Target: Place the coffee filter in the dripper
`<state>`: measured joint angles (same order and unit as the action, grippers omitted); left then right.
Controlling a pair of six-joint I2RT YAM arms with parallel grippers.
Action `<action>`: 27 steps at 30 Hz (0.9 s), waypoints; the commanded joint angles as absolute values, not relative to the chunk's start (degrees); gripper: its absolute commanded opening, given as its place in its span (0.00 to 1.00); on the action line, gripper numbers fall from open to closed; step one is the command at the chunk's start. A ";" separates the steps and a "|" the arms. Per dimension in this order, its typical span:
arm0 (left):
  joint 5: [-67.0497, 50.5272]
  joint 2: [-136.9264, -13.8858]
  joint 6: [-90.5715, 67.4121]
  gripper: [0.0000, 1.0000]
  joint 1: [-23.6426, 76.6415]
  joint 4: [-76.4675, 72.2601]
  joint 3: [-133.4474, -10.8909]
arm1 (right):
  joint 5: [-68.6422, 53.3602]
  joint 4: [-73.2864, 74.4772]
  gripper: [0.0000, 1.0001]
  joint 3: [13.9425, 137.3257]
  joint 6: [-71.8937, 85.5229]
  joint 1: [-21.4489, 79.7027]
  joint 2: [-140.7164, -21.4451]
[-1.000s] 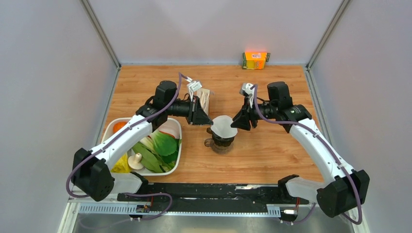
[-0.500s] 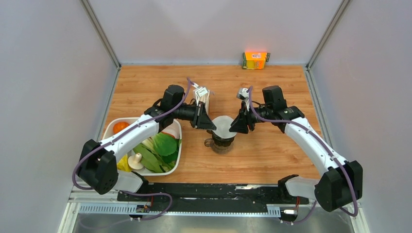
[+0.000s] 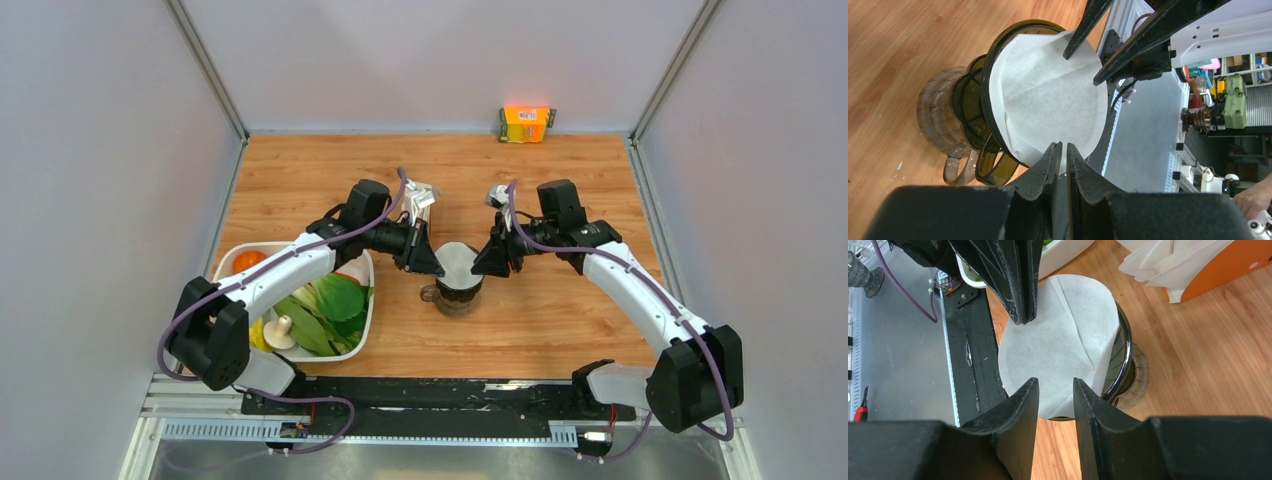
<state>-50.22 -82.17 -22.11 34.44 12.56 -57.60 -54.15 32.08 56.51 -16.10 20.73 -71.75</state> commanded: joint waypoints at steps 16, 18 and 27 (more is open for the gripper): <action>-49.96 -77.78 -14.46 0.54 35.51 15.97 -62.88 | -60.84 30.07 0.57 60.33 -16.34 22.28 -66.93; -50.11 -77.32 -13.50 0.58 35.51 16.88 -63.82 | -60.83 30.06 0.61 61.34 -16.34 22.29 -66.64; -44.92 -73.47 -5.51 0.70 35.28 25.58 -70.97 | -57.76 30.10 0.91 67.36 -15.64 22.30 -64.38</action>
<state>-47.62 -77.45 -11.97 35.29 20.88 -65.84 -58.22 32.10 62.74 -15.86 22.06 -67.07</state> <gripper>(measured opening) 0.699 0.854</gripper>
